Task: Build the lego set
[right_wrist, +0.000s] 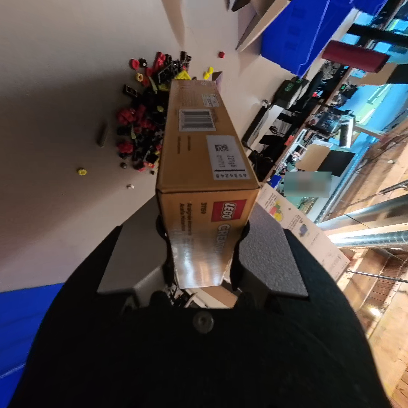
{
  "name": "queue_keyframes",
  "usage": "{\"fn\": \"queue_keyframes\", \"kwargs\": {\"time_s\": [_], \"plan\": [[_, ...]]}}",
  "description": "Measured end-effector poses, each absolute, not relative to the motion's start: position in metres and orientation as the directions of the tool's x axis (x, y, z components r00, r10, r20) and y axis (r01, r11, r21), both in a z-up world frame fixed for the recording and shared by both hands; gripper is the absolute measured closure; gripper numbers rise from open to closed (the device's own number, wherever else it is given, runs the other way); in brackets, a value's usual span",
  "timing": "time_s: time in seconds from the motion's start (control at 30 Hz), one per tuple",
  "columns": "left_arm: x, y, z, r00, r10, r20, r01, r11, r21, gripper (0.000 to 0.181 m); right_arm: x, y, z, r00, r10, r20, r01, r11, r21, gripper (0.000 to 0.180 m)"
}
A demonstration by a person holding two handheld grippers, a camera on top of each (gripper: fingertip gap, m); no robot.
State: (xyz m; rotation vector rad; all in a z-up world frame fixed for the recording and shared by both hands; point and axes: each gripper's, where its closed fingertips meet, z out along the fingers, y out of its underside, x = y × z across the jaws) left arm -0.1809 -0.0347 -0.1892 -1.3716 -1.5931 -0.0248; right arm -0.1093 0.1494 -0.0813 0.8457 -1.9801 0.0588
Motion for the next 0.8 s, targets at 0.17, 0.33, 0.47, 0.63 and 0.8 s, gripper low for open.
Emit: {"fn": "queue_keyframes", "kwargs": {"time_s": [0.17,0.33,0.47,0.63,0.8], "plan": [[-0.181,-0.034,-0.189,0.135,0.733,0.667,0.757,0.359,-0.547,0.109,-0.108,0.150,-0.083,-0.316,-0.551,0.772,-0.586,0.754,0.298,0.121],[-0.181,-0.034,-0.190,0.134,0.731,0.669,0.758,0.359,-0.544,0.109,-0.108,0.152,-0.084,-0.321,-0.563,0.761,-0.586,0.749,0.308,0.120],[-0.181,-0.034,-0.189,0.133,0.730,0.670,0.758,0.360,-0.544,0.109,-0.107,0.154,-0.082,-0.352,-0.534,0.769,-0.583,0.767,0.266,0.120],[-0.181,-0.034,-0.190,0.132,0.728,0.673,0.759,0.362,-0.541,0.109,-0.108,0.157,-0.068,-0.393,-0.464,0.794,-0.568,0.802,0.187,0.120],[-0.181,-0.033,-0.190,0.132,0.727,0.674,0.760,0.363,-0.540,0.109,-0.113,0.162,-0.055,-0.387,-0.430,0.816,-0.548,0.818,0.172,0.121]]}}
